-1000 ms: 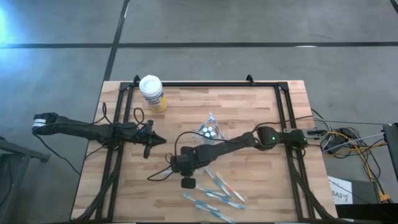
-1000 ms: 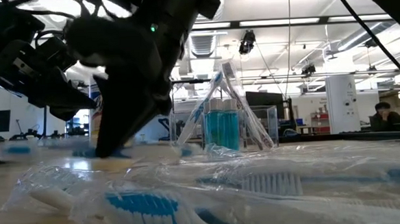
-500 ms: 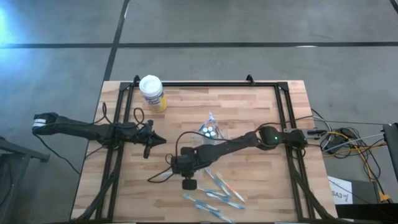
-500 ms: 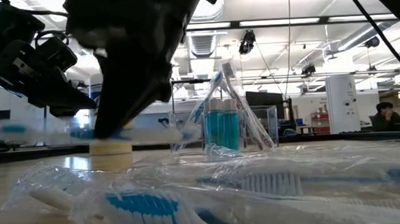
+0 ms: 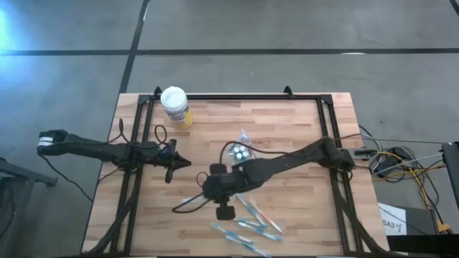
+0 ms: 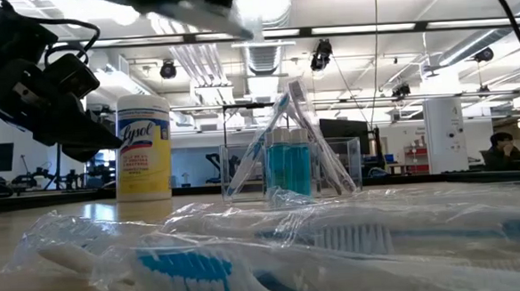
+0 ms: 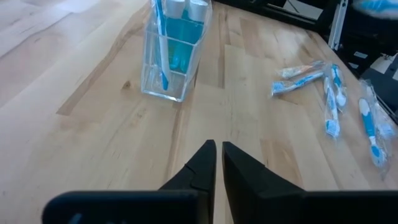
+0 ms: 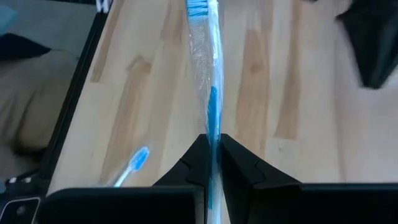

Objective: Pick & Place toothbrushing station
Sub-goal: Put the blue toothbrush into the left compartment of the transparent organizer

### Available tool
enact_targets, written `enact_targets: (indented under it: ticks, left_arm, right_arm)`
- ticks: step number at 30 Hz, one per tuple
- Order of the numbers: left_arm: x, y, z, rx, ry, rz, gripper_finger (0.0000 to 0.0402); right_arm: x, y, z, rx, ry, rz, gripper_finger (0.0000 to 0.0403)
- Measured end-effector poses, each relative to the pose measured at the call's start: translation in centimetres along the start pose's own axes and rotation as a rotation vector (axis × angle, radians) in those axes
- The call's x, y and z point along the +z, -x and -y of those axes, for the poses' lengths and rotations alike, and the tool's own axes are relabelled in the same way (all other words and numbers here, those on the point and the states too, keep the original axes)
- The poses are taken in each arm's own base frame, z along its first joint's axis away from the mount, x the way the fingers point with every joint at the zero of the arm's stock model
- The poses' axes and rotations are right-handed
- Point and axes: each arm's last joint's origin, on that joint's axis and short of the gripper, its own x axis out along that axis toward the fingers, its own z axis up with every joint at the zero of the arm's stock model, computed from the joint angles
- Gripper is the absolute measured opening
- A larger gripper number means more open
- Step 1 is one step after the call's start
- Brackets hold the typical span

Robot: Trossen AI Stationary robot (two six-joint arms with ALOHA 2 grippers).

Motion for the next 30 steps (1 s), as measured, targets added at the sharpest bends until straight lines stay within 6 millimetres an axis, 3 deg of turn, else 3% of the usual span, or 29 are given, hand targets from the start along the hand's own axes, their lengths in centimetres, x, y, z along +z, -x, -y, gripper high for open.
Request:
enact_targets:
  ticks: [8, 13, 19, 24, 30]
  left_arm:
    - [0.0, 0.0, 0.0, 0.0, 0.001, 0.001, 0.0028]
    - [0.1, 0.0, 0.0, -0.003, 0.001, 0.009, 0.003]
    - [0.2, 0.0, 0.1, -0.007, -0.014, 0.02, 0.0034]
    - [0.2, 0.0, 0.1, -0.01, -0.023, 0.018, 0.0035]
    - [-0.1, 0.0, 0.0, -0.018, -0.031, 0.032, 0.0035]
  right_arm:
    - [0.9, 1.6, -1.3, 0.004, 0.123, 0.102, 0.0018]
    - [2.2, 6.3, -1.7, 0.019, 0.172, 0.225, 0.0018]
    - [1.7, 10.9, -1.3, 0.021, 0.199, 0.339, 0.0018]
    - [-0.6, 13.7, -0.8, 0.029, 0.205, 0.477, 0.0018]
    - [-6.5, 12.3, 0.3, 0.041, 0.18, 0.622, 0.0018]
